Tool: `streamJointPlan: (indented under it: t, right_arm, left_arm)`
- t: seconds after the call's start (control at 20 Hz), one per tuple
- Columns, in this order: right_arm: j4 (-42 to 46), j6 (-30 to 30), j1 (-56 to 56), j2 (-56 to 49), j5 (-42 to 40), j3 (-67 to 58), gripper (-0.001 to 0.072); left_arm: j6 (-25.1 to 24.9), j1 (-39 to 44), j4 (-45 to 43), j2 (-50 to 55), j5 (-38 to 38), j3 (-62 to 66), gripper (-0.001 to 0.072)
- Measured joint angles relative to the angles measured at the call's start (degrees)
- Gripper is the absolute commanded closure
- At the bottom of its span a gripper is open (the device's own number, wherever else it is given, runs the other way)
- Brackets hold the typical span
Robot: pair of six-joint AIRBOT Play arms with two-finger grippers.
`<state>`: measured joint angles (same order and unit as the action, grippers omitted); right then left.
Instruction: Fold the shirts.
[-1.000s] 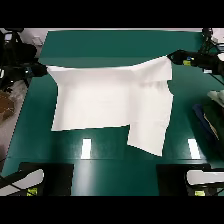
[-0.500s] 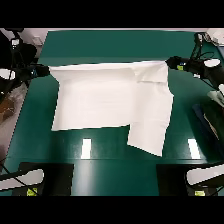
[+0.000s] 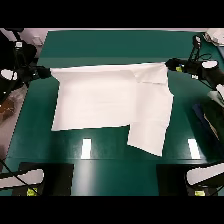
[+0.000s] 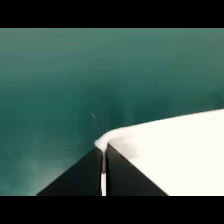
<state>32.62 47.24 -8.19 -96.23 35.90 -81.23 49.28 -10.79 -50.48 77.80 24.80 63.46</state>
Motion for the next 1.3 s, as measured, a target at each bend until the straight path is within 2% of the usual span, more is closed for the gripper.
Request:
streamJointPlan:
  t: [0.3,0.65,0.95,1.3]
  right_arm:
    - [2.56,-0.81,-0.85,-0.07,5.09,0.02,0.0686]
    - [8.04,-0.81,-1.16,0.74,13.60,2.64,0.0687]
    - [9.35,-1.03,-2.29,3.02,14.34,7.56,0.0687]
    - [9.57,-1.22,-2.93,2.86,17.11,8.94,0.0686]
  left_arm:
    - [-4.00,-0.02,-0.28,0.04,9.22,-0.13,0.0685]
    - [-4.94,-0.04,-3.78,0.07,18.34,-0.94,0.0685]
    - [-4.39,-0.04,-7.15,0.66,19.56,-4.94,0.0684]
    - [-4.35,-0.04,-7.58,1.86,16.04,-6.45,0.0684]
